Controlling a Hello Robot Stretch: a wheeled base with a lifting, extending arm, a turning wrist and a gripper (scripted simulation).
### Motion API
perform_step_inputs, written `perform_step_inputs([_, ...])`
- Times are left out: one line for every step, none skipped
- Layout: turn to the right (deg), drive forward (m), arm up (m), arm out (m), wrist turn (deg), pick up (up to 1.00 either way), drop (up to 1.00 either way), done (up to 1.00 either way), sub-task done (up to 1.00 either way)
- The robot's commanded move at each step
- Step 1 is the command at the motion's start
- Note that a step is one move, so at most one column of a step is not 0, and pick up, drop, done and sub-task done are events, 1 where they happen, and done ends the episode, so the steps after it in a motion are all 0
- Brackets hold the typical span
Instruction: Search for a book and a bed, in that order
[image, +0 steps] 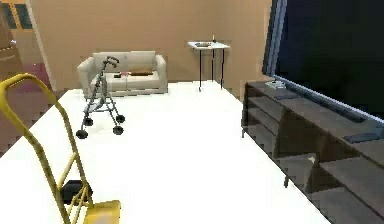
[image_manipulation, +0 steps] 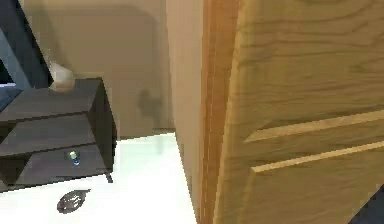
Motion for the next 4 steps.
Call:
perform_step_inputs([0.0,0.85,0.0,0.0,0.0,0.0,0.0,0.0,0.0])
perform_step_inputs([-12.0,0.0,0.0,0.0,0.0,0.0,0.0,0.0,0.0])
perform_step_inputs([0.0,1.0,0.0,0.0,0.0,0.0,0.0,0.0,0.0])
perform_step_inputs([0.0,1.0,0.0,0.0,0.0,0.0,0.0,0.0,0.0])
